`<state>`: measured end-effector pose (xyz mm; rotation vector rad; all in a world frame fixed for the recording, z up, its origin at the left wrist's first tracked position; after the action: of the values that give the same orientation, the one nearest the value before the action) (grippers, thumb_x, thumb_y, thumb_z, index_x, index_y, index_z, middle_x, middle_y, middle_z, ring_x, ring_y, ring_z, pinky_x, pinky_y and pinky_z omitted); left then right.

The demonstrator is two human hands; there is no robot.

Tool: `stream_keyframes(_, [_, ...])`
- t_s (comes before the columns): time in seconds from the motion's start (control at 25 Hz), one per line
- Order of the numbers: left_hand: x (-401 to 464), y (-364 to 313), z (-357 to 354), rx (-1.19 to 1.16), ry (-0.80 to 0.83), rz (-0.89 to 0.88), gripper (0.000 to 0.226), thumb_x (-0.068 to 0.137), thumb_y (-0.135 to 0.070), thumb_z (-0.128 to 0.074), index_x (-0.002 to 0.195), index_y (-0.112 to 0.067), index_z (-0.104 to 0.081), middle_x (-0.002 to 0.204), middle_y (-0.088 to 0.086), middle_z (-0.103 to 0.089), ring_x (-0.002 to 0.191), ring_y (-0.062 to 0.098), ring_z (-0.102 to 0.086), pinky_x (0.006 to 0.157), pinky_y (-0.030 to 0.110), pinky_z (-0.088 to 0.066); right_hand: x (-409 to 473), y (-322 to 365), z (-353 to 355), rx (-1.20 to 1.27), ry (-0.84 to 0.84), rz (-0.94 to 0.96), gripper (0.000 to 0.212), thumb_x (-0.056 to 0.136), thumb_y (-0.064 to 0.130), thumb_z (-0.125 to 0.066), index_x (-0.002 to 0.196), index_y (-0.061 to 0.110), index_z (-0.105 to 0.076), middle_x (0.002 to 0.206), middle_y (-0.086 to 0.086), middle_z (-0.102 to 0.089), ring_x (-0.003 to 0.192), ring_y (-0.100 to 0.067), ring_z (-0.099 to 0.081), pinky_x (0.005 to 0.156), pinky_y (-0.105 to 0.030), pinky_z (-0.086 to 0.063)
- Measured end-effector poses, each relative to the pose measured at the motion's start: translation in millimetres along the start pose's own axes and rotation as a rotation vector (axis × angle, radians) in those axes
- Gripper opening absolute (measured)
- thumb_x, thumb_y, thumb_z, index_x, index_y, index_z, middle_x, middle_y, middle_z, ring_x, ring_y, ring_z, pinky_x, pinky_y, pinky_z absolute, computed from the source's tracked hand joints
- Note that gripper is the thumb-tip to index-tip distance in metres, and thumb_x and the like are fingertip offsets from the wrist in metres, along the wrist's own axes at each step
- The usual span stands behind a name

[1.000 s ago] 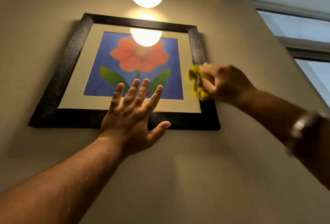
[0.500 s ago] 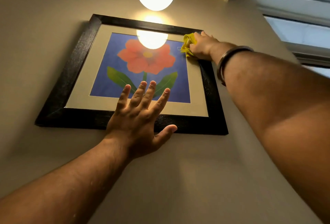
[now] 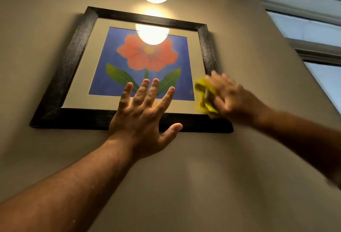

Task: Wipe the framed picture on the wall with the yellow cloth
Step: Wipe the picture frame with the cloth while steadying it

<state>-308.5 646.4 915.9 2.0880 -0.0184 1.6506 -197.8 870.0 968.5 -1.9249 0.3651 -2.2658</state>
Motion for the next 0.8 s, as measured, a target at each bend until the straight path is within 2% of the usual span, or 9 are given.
stream_keyframes(0.12, [-1,1,0,0.012,0.008,-0.003,0.084,0.083,-0.079,-0.017,0.154,-0.034,-0.010,0.162,0.012,-0.020,0.151,0.032,-0.014,0.121,0.059,-0.003,135,-13,25,-0.006,0.056,-0.260,0.055,0.094,0.029,-0.040,0.146,0.015,-0.027,0.158,-0.016,-0.021,0.141,-0.040,-0.027,0.114,-0.047,-0.029])
stream_keyframes(0.24, [1,0,2,0.004,0.024,0.000,0.084,0.083,-0.080,-0.017,0.154,-0.034,-0.012,0.163,0.012,-0.019,0.151,0.032,-0.014,0.121,0.060,-0.001,173,-7,29,-0.076,0.072,-0.354,0.055,0.089,0.025,-0.043,0.142,0.012,-0.033,0.151,-0.018,-0.033,0.134,-0.040,-0.036,0.109,-0.046,-0.036])
stream_keyframes(0.32, [0,-1,2,-0.009,0.041,0.004,0.085,0.083,-0.079,-0.017,0.154,-0.032,-0.011,0.163,0.012,-0.017,0.151,0.031,-0.013,0.121,0.060,-0.001,131,-4,24,-0.052,0.066,-0.264,0.053,0.087,0.024,-0.044,0.139,0.014,-0.036,0.150,-0.017,-0.035,0.135,-0.041,-0.034,0.110,-0.047,-0.033])
stream_keyframes(0.4, [0,1,2,-0.016,0.047,0.014,0.087,0.084,-0.079,-0.017,0.155,-0.028,-0.008,0.163,0.012,-0.016,0.151,0.031,-0.012,0.121,0.060,-0.002,52,4,11,-0.010,0.106,-0.196,0.061,0.085,0.030,-0.042,0.144,0.022,-0.030,0.156,-0.012,-0.028,0.141,-0.038,-0.027,0.113,-0.048,-0.029])
stream_keyframes(0.52, [3,0,3,-0.027,0.072,0.011,0.085,0.085,-0.078,-0.015,0.154,-0.031,-0.002,0.165,0.012,-0.008,0.152,0.030,-0.005,0.121,0.058,0.003,-63,30,-17,-0.006,0.023,-0.260,0.065,0.084,0.037,-0.035,0.147,0.031,-0.022,0.159,-0.003,-0.026,0.144,-0.031,-0.025,0.112,-0.046,-0.031])
stream_keyframes(0.64, [-2,8,10,-0.036,0.162,-0.044,0.077,0.086,-0.075,-0.006,0.152,-0.037,0.009,0.165,0.008,0.007,0.151,0.027,0.011,0.118,0.056,0.017,-78,47,-24,-0.010,-0.023,-0.352,0.061,0.091,0.030,-0.039,0.149,0.027,-0.021,0.160,-0.004,-0.021,0.146,-0.031,-0.019,0.114,-0.046,-0.028])
stream_keyframes(0.72, [-14,44,18,0.008,0.156,-0.019,0.074,0.088,-0.071,-0.005,0.153,-0.037,0.002,0.165,0.009,0.002,0.152,0.026,0.007,0.117,0.054,0.018,-72,51,-23,-0.039,-0.028,-0.388,0.061,0.092,0.026,-0.042,0.149,0.026,-0.021,0.161,-0.005,-0.019,0.146,-0.032,-0.018,0.115,-0.046,-0.025])
stream_keyframes(0.8, [-35,99,31,0.032,0.159,0.067,0.074,0.087,-0.067,-0.012,0.154,-0.033,-0.010,0.165,0.012,-0.009,0.152,0.030,-0.004,0.119,0.052,0.011,-72,56,-22,-0.065,-0.014,-0.456,0.059,0.093,0.025,-0.041,0.149,0.024,-0.022,0.160,-0.007,-0.020,0.145,-0.035,-0.020,0.116,-0.047,-0.025])
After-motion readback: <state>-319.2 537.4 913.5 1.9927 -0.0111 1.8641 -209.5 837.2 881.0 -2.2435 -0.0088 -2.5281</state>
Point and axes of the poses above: each hand's wrist, its own x-axis towards the middle knuckle, its own z-axis out of the back of the hand, y = z × x, the point moved 1 cm from there along x, towards the middle knuckle
